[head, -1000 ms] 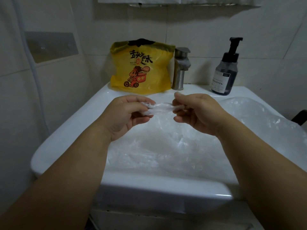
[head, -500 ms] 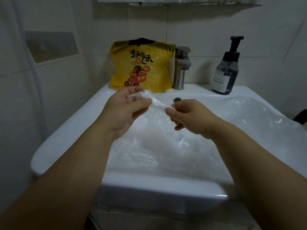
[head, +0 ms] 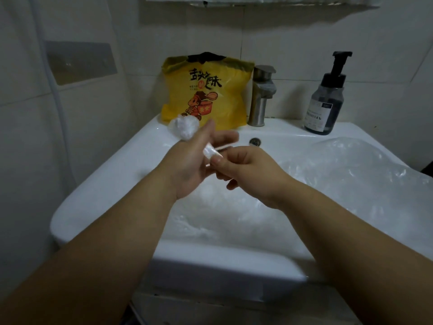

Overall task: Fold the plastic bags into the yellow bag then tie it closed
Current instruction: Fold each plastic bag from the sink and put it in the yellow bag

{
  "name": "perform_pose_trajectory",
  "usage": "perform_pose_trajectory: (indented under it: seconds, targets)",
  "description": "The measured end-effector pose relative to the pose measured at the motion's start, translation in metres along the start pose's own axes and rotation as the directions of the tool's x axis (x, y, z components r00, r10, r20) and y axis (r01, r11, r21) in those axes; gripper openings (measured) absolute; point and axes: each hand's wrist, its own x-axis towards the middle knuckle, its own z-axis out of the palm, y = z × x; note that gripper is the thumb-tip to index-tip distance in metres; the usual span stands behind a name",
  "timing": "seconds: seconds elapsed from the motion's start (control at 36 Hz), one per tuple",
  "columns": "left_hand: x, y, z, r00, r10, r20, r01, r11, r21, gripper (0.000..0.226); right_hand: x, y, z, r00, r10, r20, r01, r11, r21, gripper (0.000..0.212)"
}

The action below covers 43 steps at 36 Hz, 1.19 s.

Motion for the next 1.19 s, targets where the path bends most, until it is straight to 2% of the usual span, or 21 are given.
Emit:
perform_pose_trajectory:
  seconds: [0.08, 0.17, 0.33, 0.44, 0.53, 0.67, 0.81, 1.0, 1.06, 1.19]
  targets:
    - [0.003, 0.003, -0.004, 0.993, -0.013, -0.114, -0.007, 0.985, -0.174, 0.049, 0.001, 0.0, 0.0, 1.0, 0.015, 0.004, -0.015, 1.0, -0.003, 0.023]
    - [0.004, 0.005, -0.005, 0.985, -0.007, -0.172, -0.037, 0.967, -0.253, 0.048, 0.001, -0.002, 0.001, 1.0, 0.021, 0.017, -0.021, 1.0, 0.009, 0.021]
    - [-0.002, 0.004, -0.002, 0.965, -0.031, -0.26, -0.072, 0.924, -0.376, 0.029, -0.004, -0.005, -0.003, 0.997, 0.045, 0.055, -0.047, 0.999, 0.024, 0.018]
    - [-0.012, 0.004, 0.003, 0.947, -0.112, -0.302, -0.062, 0.857, -0.512, 0.056, -0.011, -0.01, -0.001, 0.995, 0.041, 0.086, -0.043, 0.999, 0.028, 0.019]
    - [-0.018, 0.008, 0.007, 0.941, -0.123, -0.316, -0.072, 0.838, -0.54, 0.063, -0.015, -0.014, 0.0, 0.997, 0.025, 0.077, -0.026, 1.0, 0.01, 0.026]
    - [-0.024, 0.021, 0.005, 0.913, -0.106, -0.394, -0.122, 0.85, -0.512, 0.036, -0.021, -0.03, -0.003, 0.995, 0.018, 0.094, -0.019, 1.0, 0.016, 0.019]
    - [-0.031, 0.036, 0.003, 0.873, -0.005, -0.487, -0.159, 0.942, -0.295, 0.04, -0.027, -0.042, -0.002, 0.995, 0.014, 0.101, -0.014, 1.0, -0.002, 0.019]
    - [-0.042, 0.06, 0.012, 0.838, 0.002, -0.545, -0.227, 0.911, -0.345, 0.038, -0.025, -0.062, -0.003, 0.994, -0.04, 0.097, 0.041, 0.999, -0.017, 0.02]
    - [-0.042, 0.069, 0.013, 0.831, 0.028, -0.555, -0.229, 0.927, -0.296, 0.04, -0.022, -0.069, -0.005, 0.996, -0.055, 0.077, 0.057, 0.998, -0.019, 0.02]
    - [-0.033, 0.094, 0.009, 0.738, 0.151, -0.657, -0.302, 0.946, -0.122, 0.044, -0.006, -0.087, -0.003, 0.993, -0.109, 0.038, 0.107, 0.994, 0.033, 0.021]
